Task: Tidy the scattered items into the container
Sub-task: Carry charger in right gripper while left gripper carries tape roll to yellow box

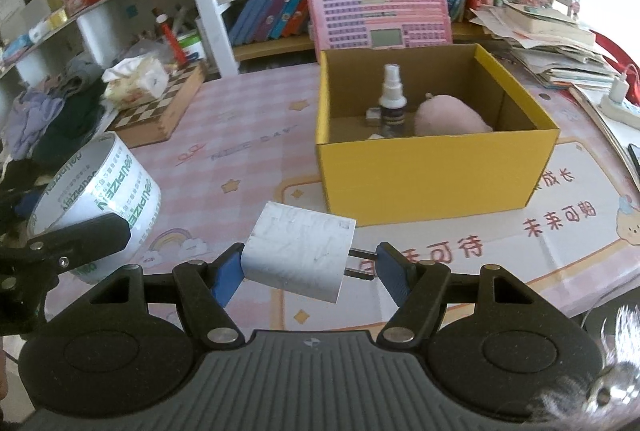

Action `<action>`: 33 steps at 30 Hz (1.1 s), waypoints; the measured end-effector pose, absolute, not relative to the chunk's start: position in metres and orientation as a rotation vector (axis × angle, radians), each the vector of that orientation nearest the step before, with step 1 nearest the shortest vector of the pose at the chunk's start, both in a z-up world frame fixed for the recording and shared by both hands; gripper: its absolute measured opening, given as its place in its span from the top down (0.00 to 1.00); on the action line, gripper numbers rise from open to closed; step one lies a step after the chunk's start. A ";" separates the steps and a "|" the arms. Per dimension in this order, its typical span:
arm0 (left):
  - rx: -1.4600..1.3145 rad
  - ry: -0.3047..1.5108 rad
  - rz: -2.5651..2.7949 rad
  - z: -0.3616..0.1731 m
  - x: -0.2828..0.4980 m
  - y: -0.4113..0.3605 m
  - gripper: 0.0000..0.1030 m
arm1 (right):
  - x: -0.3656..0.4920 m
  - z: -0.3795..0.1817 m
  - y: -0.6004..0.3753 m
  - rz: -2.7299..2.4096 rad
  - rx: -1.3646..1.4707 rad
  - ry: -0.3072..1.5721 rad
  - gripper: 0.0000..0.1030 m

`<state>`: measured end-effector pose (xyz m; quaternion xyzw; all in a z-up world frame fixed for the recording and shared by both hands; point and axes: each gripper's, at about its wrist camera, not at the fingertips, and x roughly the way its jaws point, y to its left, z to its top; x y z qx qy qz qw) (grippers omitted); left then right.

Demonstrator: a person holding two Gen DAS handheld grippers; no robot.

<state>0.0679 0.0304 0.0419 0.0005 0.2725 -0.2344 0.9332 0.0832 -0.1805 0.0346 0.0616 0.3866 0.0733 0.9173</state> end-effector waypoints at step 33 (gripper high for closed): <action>0.072 0.526 -0.413 0.047 0.199 -0.121 0.18 | 0.244 0.059 -0.327 0.224 0.006 0.684 0.34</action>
